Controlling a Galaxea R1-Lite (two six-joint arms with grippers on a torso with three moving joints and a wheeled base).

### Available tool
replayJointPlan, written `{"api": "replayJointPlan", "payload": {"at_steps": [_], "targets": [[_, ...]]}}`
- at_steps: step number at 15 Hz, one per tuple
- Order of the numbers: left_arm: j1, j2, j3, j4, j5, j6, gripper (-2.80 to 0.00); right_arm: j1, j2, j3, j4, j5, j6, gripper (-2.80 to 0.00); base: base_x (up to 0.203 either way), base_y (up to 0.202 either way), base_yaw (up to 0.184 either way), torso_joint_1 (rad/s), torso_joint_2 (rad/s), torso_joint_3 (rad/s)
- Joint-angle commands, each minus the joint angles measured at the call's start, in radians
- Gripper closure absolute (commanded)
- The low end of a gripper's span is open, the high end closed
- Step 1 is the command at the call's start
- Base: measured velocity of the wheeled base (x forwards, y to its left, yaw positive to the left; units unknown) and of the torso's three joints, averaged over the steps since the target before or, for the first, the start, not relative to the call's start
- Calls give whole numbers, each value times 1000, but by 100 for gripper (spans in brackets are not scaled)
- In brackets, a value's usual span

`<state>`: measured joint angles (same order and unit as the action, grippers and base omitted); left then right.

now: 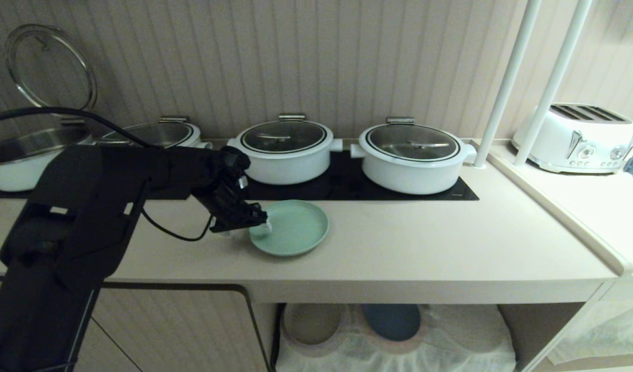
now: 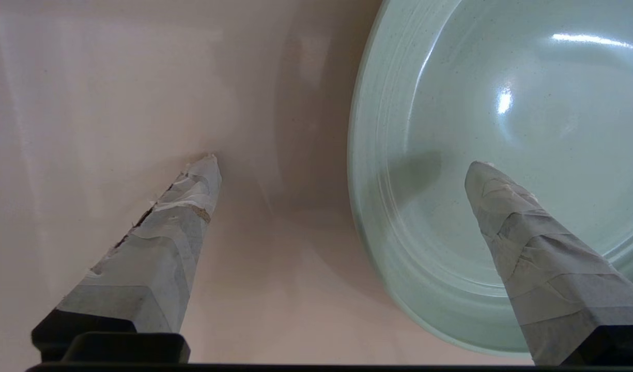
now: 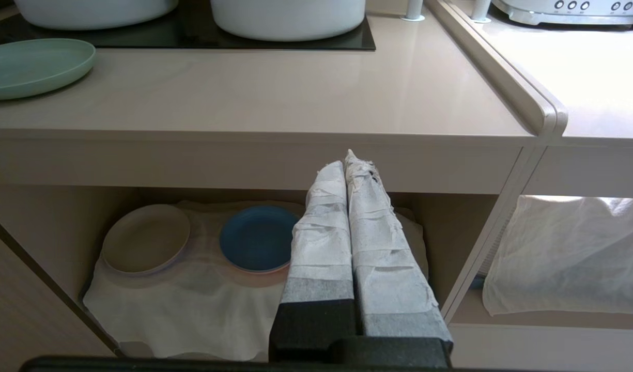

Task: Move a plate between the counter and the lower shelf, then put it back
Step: Pick up the plate

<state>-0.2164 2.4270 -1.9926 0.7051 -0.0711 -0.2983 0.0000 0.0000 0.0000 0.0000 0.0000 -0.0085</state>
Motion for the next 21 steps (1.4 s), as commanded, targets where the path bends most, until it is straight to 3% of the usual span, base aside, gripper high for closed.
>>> {"api": "replayJointPlan", "payload": {"at_steps": [1, 2, 11, 16, 21], "targets": [[-3, 1, 0, 4, -1, -2, -280, 0, 0, 0, 0, 0, 1, 0, 0, 0, 0, 0, 0, 0], [-3, 1, 0, 4, -1, -2, 0, 0, 0, 0, 1, 0, -1, 0, 0, 0, 0, 0, 0, 0], [0, -19, 0, 9, 6, -12, 0, 0, 0, 0, 0, 0, -1, 0, 0, 0, 0, 0, 0, 0], [0, -58, 1, 66, 6, -77, 0, 0, 0, 0, 0, 0, -1, 0, 0, 0, 0, 0, 0, 0], [0, -126, 1, 139, 2, -205, 0, 0, 0, 0, 0, 0, -1, 0, 0, 0, 0, 0, 0, 0]]}}
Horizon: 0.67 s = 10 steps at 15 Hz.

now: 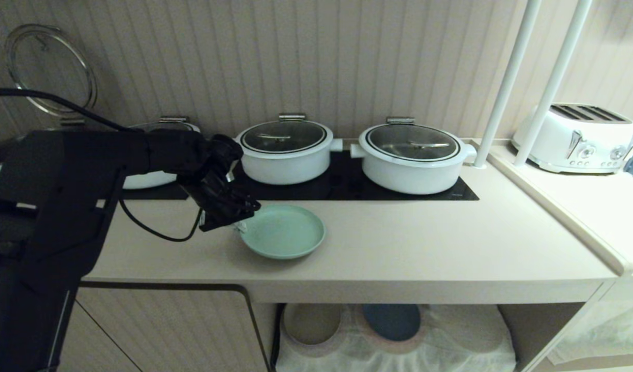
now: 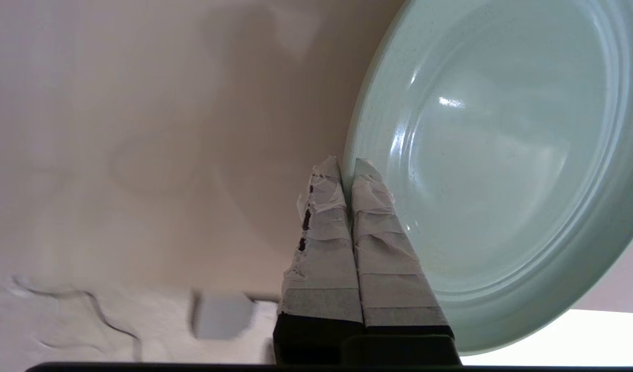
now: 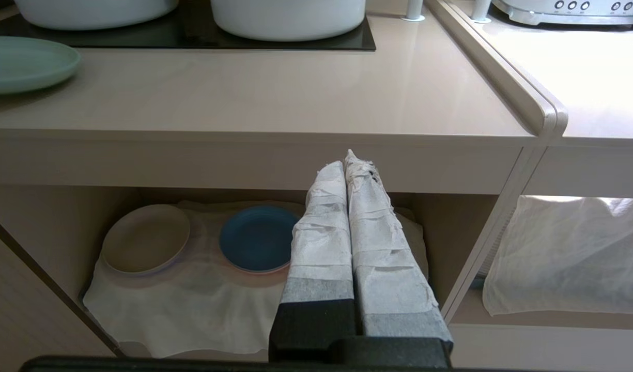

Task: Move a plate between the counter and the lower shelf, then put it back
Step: Pick up the plate

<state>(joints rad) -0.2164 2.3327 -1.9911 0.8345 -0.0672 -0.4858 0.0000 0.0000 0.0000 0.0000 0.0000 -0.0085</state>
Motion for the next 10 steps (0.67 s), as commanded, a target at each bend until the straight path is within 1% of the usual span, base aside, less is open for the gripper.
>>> {"api": "replayJointPlan", "payload": {"at_steps": [1, 3, 6, 10], "targets": [[1, -47, 0, 24, -2, -46, 0, 0, 0, 0, 0, 0, 1, 0, 0, 0, 0, 0, 0, 0], [3, -85, 16, 40, -9, -99, 0, 0, 0, 0, 0, 0, -1, 0, 0, 0, 0, 0, 0, 0], [9, -157, 76, 47, -13, -148, 0, 0, 0, 0, 0, 0, -1, 0, 0, 0, 0, 0, 0, 0], [25, -287, 224, 45, -14, -160, 0, 0, 0, 0, 0, 0, 0, 0, 0, 0, 0, 0, 0, 0]]}}
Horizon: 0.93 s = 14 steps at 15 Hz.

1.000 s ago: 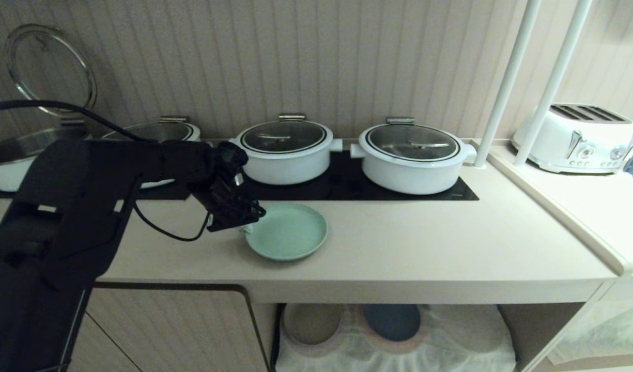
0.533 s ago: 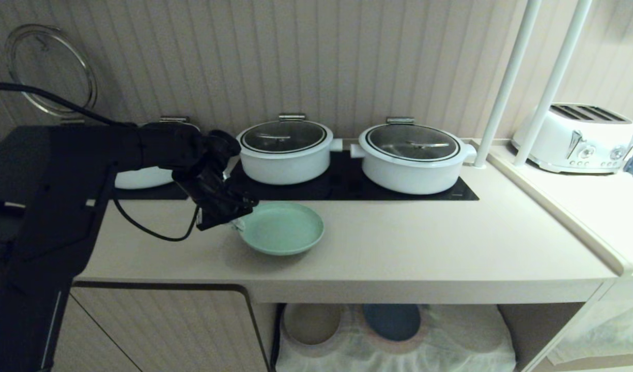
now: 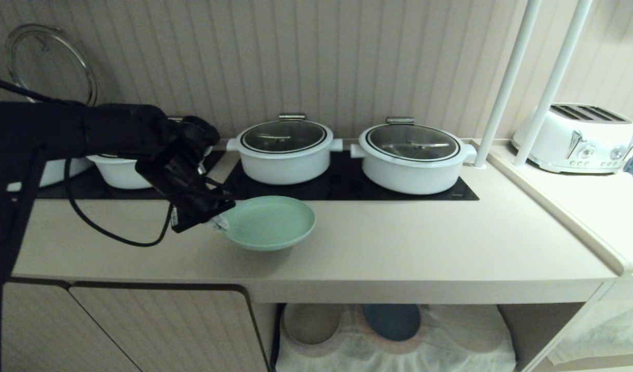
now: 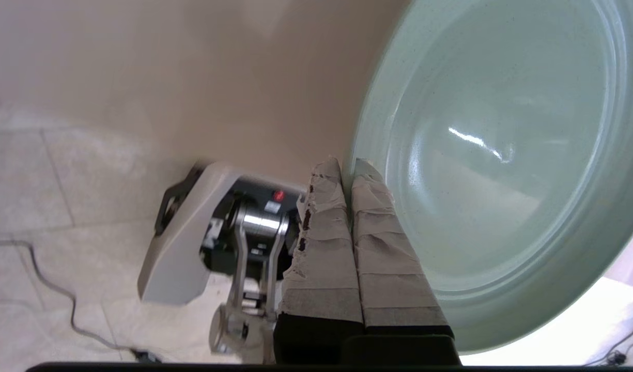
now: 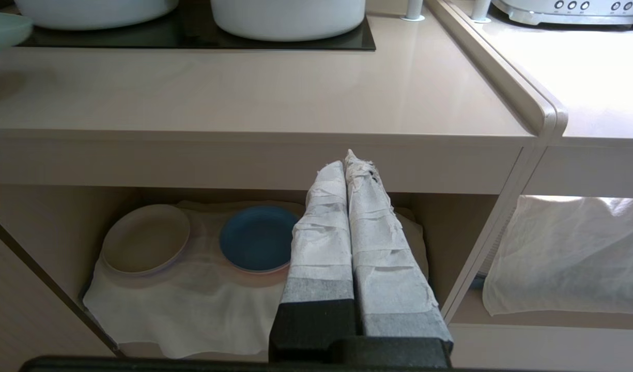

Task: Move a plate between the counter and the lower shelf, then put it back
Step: Pick up the plate, then put the plate in the cupboard

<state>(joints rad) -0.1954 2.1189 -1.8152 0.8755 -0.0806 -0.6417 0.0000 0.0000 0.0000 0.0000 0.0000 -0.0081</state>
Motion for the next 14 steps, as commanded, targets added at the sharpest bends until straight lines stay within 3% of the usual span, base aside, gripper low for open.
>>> {"api": "replayJointPlan", "payload": {"at_steps": [1, 11, 14], "targets": [[7, -106, 90, 3, -1, -4, 0, 0, 0, 0, 0, 0, -1, 0, 0, 0, 0, 0, 0, 0], [12, -545, 639, -65, -14, -4, 0, 0, 0, 0, 0, 0, -1, 0, 0, 0, 0, 0, 0, 0], [35, -658, 735, -84, -14, -4, 0, 0, 0, 0, 0, 0, -1, 0, 0, 0, 0, 0, 0, 0]]}}
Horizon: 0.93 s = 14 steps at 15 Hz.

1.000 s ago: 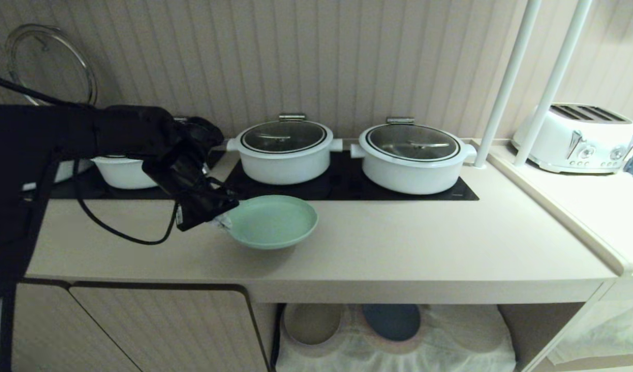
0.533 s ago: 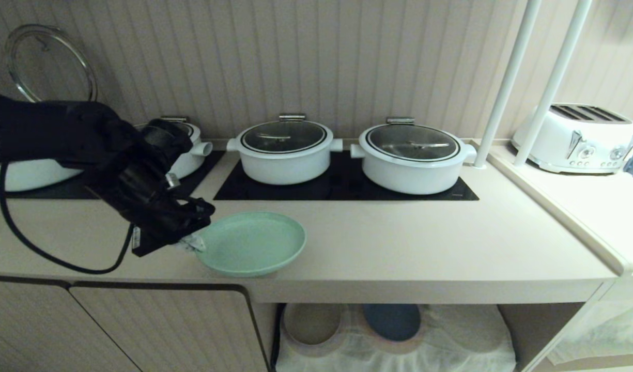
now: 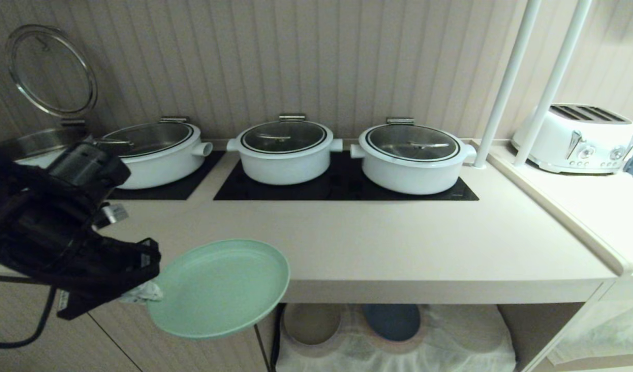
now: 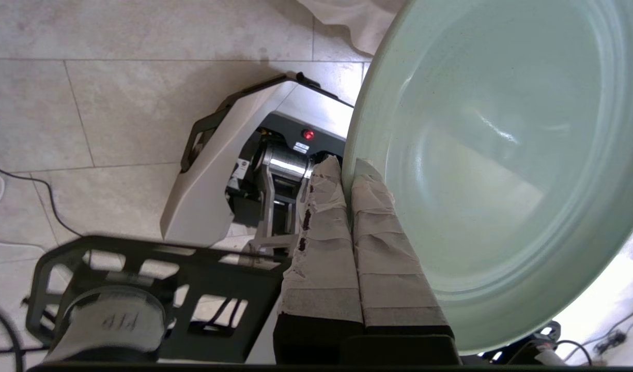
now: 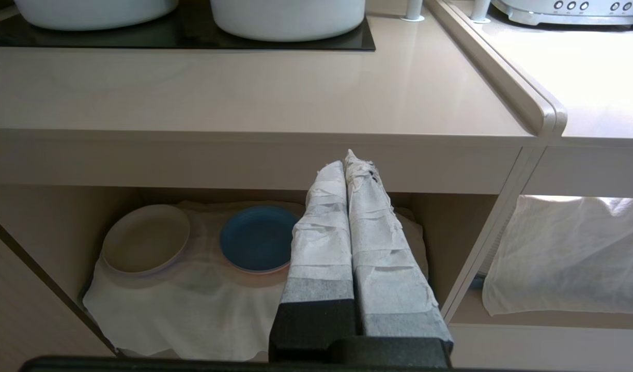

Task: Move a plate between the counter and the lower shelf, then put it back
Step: Put the plate in the cupboard

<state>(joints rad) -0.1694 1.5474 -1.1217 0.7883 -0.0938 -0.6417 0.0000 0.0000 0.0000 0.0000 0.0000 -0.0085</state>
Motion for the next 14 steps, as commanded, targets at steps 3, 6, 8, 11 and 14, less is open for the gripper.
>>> {"api": "replayJointPlan", "payload": {"at_steps": [3, 6, 8, 11, 14], "targets": [[26, -233, 155, 2, 0, -2, 0, 0, 0, 0, 0, 0, 1, 0, 0, 0, 0, 0, 0, 0], [24, -371, 254, 8, -2, 0, 0, 0, 0, 0, 1, 0, 0, 0, 0, 0, 0, 0, 0, 0], [20, -452, 309, 13, -3, 0, 0, 0, 0, 0, 0, 0, 1, 0, 0, 0, 0, 0, 0, 0], [-29, -545, 365, 48, -6, 1, 0, 0, 0, 0, 0, 0, 0, 0, 0, 0, 0, 0, 0, 0], [-79, -617, 414, 64, -6, -2, 0, 0, 0, 0, 0, 0, -1, 0, 0, 0, 0, 0, 0, 0]]}}
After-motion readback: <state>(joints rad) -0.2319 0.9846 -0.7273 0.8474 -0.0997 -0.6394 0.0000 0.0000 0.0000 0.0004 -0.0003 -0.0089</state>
